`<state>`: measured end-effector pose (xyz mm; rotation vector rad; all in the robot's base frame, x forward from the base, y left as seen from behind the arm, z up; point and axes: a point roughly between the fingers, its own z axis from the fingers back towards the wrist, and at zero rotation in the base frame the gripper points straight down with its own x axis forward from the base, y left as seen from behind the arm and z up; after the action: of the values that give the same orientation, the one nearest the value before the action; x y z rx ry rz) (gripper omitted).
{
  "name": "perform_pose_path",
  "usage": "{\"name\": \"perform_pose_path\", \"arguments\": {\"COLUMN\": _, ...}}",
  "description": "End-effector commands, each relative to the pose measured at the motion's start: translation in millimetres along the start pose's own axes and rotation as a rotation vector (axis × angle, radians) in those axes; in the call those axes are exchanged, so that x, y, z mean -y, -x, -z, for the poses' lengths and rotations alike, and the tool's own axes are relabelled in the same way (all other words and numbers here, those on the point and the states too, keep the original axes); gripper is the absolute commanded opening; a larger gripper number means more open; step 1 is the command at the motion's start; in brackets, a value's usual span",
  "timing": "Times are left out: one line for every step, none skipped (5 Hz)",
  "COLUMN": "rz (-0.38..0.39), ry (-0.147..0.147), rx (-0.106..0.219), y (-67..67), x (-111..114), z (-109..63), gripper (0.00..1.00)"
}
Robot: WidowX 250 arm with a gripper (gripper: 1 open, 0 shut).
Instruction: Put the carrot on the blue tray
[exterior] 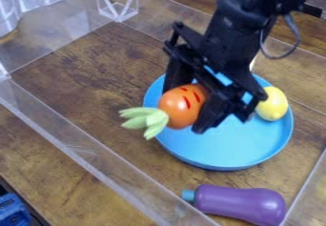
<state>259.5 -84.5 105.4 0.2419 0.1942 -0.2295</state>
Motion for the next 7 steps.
{"name": "perform_pose_path", "arguments": {"rz": 0.026, "ry": -0.009, "rx": 0.048, "y": 0.2, "x": -10.5, "z": -17.9, "gripper": 0.0}}
{"name": "perform_pose_path", "arguments": {"rz": 0.06, "ry": -0.026, "rx": 0.06, "y": -0.8, "x": -23.8, "z": -24.8, "gripper": 0.0}}
{"name": "perform_pose_path", "arguments": {"rz": 0.08, "ry": -0.046, "rx": 0.073, "y": -17.7, "x": -18.5, "z": -26.5, "gripper": 0.0}}
{"name": "perform_pose_path", "arguments": {"rz": 0.078, "ry": -0.041, "rx": 0.082, "y": -29.7, "x": -0.1, "z": -17.5, "gripper": 0.0}}
{"name": "perform_pose_path", "arguments": {"rz": 0.112, "ry": -0.049, "rx": 0.082, "y": -26.1, "x": -31.6, "z": -7.7, "gripper": 0.0}}
{"name": "perform_pose_path", "arguments": {"rz": 0.14, "ry": -0.059, "rx": 0.088, "y": -24.4, "x": -69.9, "z": 4.2, "gripper": 0.0}}
{"name": "perform_pose_path", "arguments": {"rz": 0.196, "ry": -0.07, "rx": 0.126, "y": -23.5, "x": -73.9, "z": 7.9, "gripper": 0.0}}
